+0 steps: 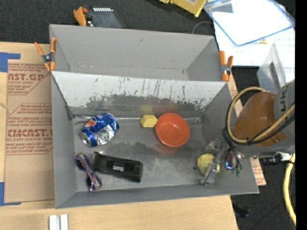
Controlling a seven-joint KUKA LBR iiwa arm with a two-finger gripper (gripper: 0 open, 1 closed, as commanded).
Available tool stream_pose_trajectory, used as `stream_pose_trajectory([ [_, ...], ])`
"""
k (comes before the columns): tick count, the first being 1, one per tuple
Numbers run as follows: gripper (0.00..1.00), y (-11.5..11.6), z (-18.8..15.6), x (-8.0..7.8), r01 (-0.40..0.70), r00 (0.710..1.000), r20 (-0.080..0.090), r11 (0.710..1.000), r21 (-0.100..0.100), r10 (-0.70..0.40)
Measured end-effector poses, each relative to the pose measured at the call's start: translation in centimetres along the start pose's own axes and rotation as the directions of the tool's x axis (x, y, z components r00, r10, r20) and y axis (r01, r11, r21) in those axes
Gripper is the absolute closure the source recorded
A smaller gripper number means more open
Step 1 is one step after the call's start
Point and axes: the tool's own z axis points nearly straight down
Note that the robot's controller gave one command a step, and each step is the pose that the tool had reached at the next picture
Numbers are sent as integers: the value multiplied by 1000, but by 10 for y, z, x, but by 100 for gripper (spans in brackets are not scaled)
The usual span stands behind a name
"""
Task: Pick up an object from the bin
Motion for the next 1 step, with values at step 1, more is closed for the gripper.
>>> stream_pose_trajectory([
  [1,100,7,0,-4,-123,992,-2,992,-1,123],
])
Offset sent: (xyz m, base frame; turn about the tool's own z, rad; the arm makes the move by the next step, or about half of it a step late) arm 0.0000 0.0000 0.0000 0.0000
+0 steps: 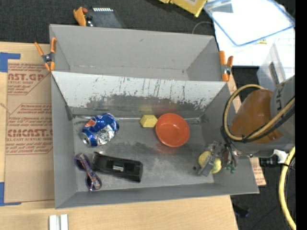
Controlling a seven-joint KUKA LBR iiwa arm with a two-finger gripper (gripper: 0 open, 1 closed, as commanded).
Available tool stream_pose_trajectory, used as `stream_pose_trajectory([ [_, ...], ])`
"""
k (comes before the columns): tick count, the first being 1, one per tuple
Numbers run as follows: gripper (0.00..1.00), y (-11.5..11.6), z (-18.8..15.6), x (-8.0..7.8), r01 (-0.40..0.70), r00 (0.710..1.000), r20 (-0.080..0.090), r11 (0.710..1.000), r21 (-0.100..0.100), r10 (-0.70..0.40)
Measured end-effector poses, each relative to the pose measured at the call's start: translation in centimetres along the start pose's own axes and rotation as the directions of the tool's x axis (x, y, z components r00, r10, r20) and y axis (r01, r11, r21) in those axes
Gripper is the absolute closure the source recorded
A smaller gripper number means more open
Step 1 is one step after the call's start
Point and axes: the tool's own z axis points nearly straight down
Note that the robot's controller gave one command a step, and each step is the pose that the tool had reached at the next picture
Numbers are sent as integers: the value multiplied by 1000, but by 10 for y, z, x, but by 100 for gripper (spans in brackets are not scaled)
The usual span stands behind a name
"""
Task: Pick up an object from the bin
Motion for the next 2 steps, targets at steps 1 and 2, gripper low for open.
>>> stream_pose_trajectory([
  [1,100,0,0,0,-1,1000,0,1000,0,1],
  [2,100,0,-9,1,-1,1000,-2,1000,0,1],
])
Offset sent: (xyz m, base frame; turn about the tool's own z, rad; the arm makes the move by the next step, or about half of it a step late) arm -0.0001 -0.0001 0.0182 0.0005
